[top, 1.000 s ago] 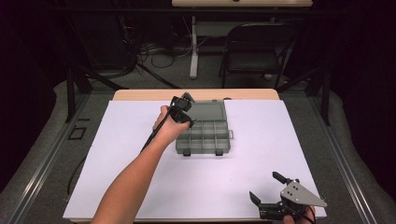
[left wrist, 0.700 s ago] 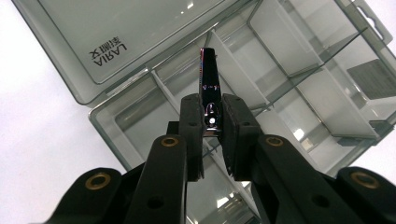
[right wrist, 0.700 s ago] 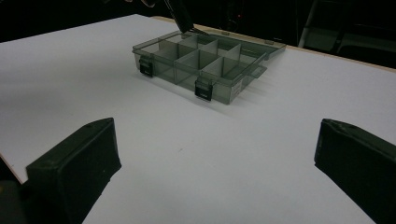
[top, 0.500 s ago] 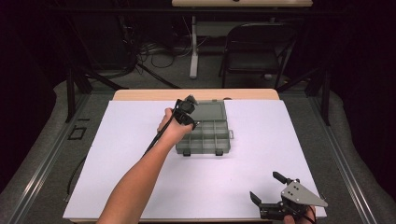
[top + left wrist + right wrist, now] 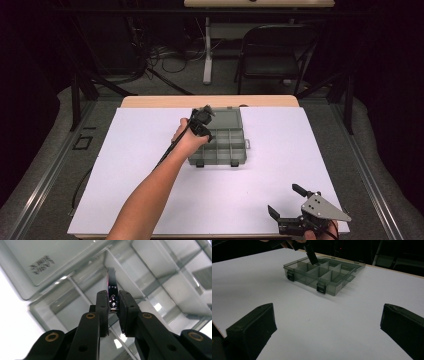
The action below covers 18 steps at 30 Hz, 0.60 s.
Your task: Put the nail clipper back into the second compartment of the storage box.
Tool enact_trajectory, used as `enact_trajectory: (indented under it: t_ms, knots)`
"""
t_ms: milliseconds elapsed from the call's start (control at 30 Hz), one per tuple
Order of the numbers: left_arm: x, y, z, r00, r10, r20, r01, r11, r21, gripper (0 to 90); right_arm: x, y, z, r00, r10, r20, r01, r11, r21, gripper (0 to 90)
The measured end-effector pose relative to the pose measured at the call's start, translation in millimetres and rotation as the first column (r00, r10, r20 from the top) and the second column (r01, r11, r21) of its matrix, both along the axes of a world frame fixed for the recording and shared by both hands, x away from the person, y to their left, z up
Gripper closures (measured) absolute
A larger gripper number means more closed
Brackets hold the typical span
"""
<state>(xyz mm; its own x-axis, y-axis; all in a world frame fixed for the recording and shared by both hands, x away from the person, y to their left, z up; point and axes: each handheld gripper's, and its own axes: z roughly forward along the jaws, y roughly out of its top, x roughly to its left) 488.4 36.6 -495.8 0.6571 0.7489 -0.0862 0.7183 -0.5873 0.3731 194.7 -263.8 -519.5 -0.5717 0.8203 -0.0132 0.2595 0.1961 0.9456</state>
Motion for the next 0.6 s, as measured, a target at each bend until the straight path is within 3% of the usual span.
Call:
enact_trajectory:
  t_ms: [100,400,600]
  knots:
    - [-1.3,-2.1,0.2,0.9989,-0.027,0.039,0.027,0.9996,0.005,69.4,0.1,0.2,-0.2,1.0000,0.002,-0.001,-0.002,1.0000,-0.002,0.0]
    - [-2.6,2.0,8.9,0.9972,0.002,0.075,0.001,0.9991,-0.041,51.4,0.2,0.3,0.0,1.0000,0.005,-0.002,-0.005,1.0000,-0.006,0.0]
    - [-5.9,9.3,16.4,0.9889,0.011,0.148,-0.003,0.9986,-0.054,41.6,0.1,1.4,-0.4,1.0000,0.004,-0.008,-0.004,1.0000,-0.003,0.0]
